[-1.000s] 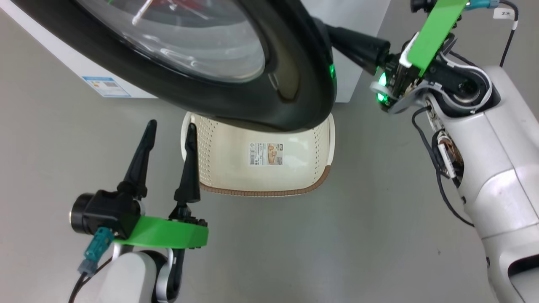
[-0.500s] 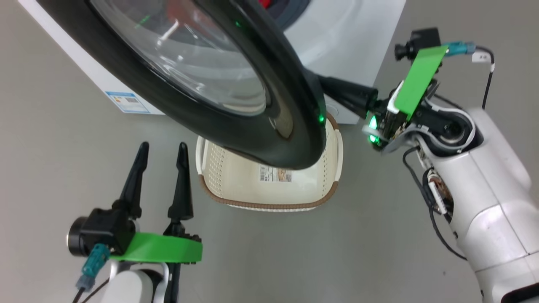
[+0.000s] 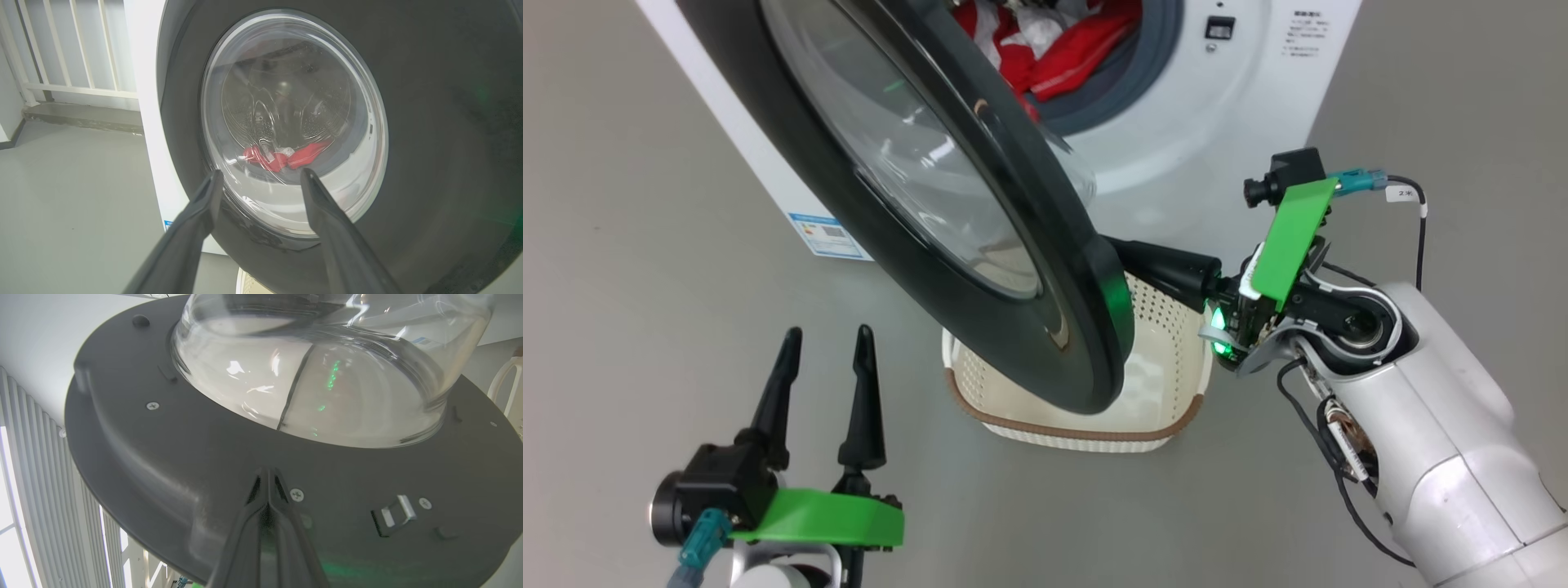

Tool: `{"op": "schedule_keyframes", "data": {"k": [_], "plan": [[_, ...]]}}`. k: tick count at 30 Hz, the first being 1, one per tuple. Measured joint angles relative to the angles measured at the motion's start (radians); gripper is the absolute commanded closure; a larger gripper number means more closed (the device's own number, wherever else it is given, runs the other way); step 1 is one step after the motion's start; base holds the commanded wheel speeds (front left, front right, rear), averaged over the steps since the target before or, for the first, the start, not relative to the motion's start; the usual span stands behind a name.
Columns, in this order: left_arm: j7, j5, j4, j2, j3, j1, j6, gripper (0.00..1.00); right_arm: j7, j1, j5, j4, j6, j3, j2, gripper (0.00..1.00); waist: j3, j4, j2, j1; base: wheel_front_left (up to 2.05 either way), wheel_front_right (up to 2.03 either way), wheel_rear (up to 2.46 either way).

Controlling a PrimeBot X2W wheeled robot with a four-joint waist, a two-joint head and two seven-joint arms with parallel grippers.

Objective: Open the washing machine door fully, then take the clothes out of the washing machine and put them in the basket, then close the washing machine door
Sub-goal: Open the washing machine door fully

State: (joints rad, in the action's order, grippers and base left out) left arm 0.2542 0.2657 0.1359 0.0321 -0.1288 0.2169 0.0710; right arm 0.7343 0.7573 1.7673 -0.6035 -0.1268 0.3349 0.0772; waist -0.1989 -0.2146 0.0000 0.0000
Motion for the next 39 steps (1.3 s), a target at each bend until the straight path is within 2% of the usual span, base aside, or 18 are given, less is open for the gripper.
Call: {"op": "schedule_keyframes", "data": {"k": [22, 39], "plan": [[0.0, 0.01, 0.031, 0.001, 0.009, -0.063, -0.01, 0.0, -0.022, -0.084, 0.087, 0.037, 0.0, 0.162, 0.001, 1.0, 0.1, -0.115, 0.0, 0.0, 0.0, 0.0, 0.0], [-0.008, 0.029, 0.035, 0.019, 0.003, -0.098, -0.012, 0.0, -0.059, -0.12, 0.124, 0.045, 0.0, 0.238, 0.001, 1.0, 0.155, -0.222, 0.0, 0.0, 0.0, 0.0, 0.0]]}}
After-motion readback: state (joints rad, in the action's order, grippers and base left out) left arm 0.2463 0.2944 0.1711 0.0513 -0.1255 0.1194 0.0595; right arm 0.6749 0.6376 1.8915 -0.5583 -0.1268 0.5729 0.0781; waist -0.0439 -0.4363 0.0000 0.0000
